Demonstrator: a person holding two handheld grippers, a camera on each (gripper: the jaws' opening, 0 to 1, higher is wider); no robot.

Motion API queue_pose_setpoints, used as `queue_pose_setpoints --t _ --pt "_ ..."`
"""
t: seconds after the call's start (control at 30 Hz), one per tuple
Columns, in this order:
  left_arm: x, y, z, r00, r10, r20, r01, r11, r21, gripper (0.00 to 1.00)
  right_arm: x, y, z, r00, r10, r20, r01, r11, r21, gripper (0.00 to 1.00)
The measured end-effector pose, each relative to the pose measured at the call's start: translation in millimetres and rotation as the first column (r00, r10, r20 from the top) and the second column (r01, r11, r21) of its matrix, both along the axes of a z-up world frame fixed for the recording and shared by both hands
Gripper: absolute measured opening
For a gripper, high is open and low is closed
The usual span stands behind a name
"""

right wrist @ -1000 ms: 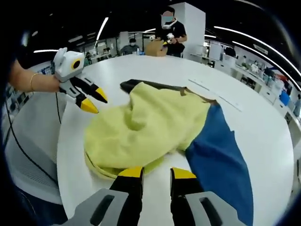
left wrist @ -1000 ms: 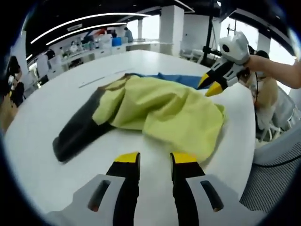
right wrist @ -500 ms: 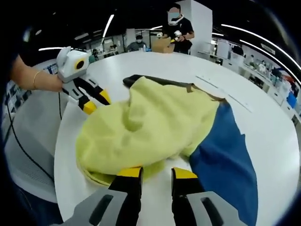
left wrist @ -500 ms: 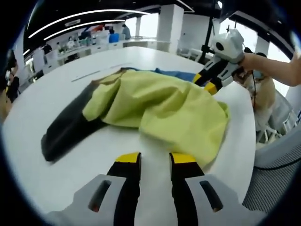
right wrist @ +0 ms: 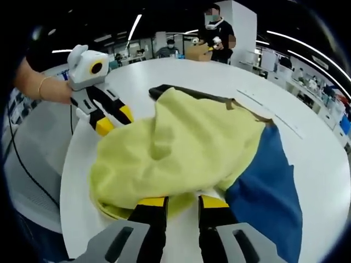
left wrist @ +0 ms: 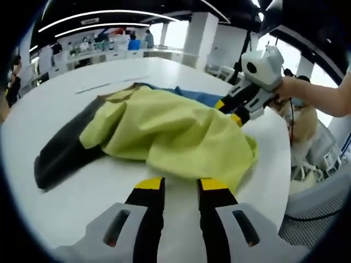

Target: Fold the garment on the visible template until the final outline fits inside the template.

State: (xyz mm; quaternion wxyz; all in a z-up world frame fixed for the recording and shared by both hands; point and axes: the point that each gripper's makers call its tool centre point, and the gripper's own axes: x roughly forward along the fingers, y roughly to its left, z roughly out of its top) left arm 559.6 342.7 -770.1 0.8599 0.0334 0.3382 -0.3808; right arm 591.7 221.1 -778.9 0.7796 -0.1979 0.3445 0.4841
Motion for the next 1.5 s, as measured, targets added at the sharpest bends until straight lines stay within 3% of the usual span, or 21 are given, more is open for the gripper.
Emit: queue_pose_setpoints --t 0.4,0.7,0.97,1.23,1.37,1.5 --pt "6.6 -17.6 -3.3 0.998 0.061 -0.027 -0.06 0.998 0.007 0.21 -0.1 2.3 -4.5 1.0 0.003 0.002 -0.003 1.0 -0.021 0.16" --pt "5.6 -26.5 -7.8 0.996 0.073 -0.054 -0.073 0.997 0.008 0.13 -0.1 3.0 -5.9 1.0 -0.002 0.0 0.002 1.0 -0.024 0.15" --pt "6.3 -24.1 -9.4 0.998 0.065 -0.021 -0.065 0.997 0.043 0.0 -1.8 3.8 -6.4 1.0 -0.008 -0.012 0.007 1.0 -0.018 0.11" --pt "5.9 -22.3 -6.6 0.997 0.069 -0.015 -0.068 0.997 0.041 0.0 -5.8 7.7 -6.7 0.999 -0.019 -0.042 0.019 1.0 0.001 0.01" --pt "4.3 -19.3 -0.7 0.997 0.079 -0.013 -0.079 0.996 0.035 0.0 -5.3 5.8 -5.5 0.994 -0.07 -0.079 0.073 0.997 0.028 0.0" --pt "2.5 -11.7 4.5 0.994 0.107 -0.023 -0.106 0.994 0.033 0.0 -7.0 4.7 -1.7 0.993 -0.086 -0.077 0.09 0.995 0.042 0.0"
